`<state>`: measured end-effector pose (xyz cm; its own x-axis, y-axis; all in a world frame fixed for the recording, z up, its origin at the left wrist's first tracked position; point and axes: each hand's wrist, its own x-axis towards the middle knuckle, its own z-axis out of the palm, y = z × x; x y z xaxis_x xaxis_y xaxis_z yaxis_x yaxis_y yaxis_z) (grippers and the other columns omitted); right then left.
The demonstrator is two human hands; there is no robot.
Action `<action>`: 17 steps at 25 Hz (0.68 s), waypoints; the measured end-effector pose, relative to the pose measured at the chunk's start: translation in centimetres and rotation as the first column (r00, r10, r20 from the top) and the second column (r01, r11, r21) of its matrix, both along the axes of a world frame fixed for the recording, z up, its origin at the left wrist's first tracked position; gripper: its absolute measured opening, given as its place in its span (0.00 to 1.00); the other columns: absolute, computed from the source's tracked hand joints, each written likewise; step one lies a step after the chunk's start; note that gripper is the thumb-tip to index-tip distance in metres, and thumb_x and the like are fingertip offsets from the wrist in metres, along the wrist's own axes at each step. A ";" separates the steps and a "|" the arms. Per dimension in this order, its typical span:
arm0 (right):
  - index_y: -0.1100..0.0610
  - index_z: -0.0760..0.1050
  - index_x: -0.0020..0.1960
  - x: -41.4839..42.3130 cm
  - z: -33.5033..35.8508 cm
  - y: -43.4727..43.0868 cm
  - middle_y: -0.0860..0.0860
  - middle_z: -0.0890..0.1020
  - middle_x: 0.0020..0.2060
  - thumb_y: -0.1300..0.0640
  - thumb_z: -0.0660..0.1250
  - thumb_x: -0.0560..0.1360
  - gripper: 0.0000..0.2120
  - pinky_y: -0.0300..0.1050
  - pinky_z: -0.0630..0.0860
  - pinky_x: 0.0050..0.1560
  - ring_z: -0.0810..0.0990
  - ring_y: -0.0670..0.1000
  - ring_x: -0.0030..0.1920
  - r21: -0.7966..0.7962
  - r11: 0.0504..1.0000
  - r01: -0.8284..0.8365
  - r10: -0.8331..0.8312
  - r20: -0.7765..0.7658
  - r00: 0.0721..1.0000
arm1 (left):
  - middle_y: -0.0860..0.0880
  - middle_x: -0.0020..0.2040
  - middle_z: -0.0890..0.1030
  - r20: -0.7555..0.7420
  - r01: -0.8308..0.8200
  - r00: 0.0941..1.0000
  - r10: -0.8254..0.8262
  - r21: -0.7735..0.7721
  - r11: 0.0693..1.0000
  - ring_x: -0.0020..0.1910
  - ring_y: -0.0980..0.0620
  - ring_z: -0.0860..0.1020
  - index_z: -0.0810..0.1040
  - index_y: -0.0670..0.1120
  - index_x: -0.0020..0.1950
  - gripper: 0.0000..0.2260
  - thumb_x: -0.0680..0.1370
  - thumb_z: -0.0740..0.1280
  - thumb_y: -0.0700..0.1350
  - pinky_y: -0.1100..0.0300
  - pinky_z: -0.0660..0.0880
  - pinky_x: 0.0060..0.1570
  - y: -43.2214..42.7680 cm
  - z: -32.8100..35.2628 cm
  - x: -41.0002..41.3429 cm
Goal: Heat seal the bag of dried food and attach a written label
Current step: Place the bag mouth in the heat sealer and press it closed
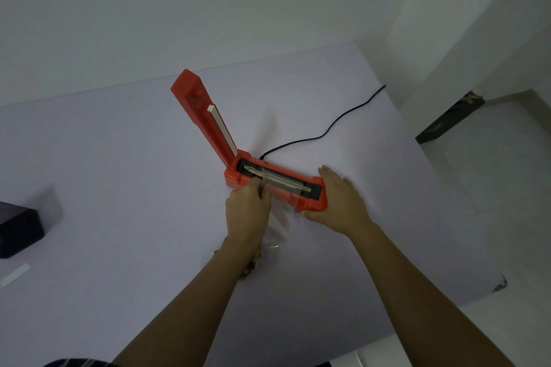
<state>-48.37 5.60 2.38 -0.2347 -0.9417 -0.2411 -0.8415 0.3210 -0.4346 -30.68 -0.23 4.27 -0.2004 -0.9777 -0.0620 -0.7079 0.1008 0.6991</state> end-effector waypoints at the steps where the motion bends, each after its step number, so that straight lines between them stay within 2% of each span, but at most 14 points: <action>1: 0.58 0.50 0.74 0.0 0.0 0.0 0.53 0.58 0.75 0.40 0.73 0.64 0.50 0.53 0.50 0.74 0.57 0.52 0.74 0.001 1.000 0.001 -0.001 0.001 1.000 | 0.47 0.38 0.81 -0.003 -0.006 1.000 0.006 0.003 1.000 0.32 0.51 0.77 0.77 0.42 0.43 0.07 0.78 0.62 0.42 0.63 0.73 0.37 0.1 -0.1 0.1; 3: 0.58 0.50 0.74 0.0 0.0 0.0 0.53 0.58 0.75 0.40 0.73 0.64 0.50 0.53 0.50 0.74 0.57 0.51 0.74 -0.002 1.000 0.002 -0.002 0.000 1.000 | 0.46 0.39 0.82 -0.020 -0.011 1.000 0.011 0.000 1.000 0.33 0.50 0.78 0.77 0.41 0.45 0.06 0.78 0.63 0.42 0.64 0.73 0.37 0.1 -0.1 0.2; 9: 0.58 0.50 0.74 0.0 0.1 0.1 0.53 0.57 0.75 0.40 0.72 0.64 0.50 0.52 0.50 0.74 0.57 0.51 0.74 -0.003 1.000 0.001 -0.001 -0.012 1.000 | 0.43 0.39 0.84 -0.036 0.056 0.997 -0.062 -0.145 0.988 0.34 0.45 0.81 0.78 0.40 0.46 0.05 0.77 0.65 0.41 0.54 0.79 0.40 0.7 -0.1 0.2; 12: 0.57 0.50 0.74 0.0 0.0 0.0 0.53 0.57 0.75 0.40 0.72 0.64 0.50 0.52 0.49 0.74 0.56 0.51 0.74 -0.004 1.000 -0.001 0.001 -0.010 1.000 | 0.43 0.39 0.84 -0.034 0.094 0.994 -0.104 -0.214 0.972 0.33 0.45 0.81 0.78 0.41 0.46 0.06 0.77 0.65 0.43 0.54 0.79 0.39 1.3 0.1 0.1; 17: 0.57 0.50 0.74 0.0 -0.1 0.1 0.53 0.56 0.75 0.39 0.72 0.64 0.50 0.52 0.49 0.74 0.56 0.51 0.74 0.002 1.000 0.004 -0.004 -0.014 1.000 | 0.46 0.38 0.84 -0.021 0.146 0.987 -0.159 -0.303 0.942 0.32 0.49 0.81 0.78 0.43 0.48 0.13 0.77 0.58 0.50 0.57 0.80 0.36 2.3 0.6 0.0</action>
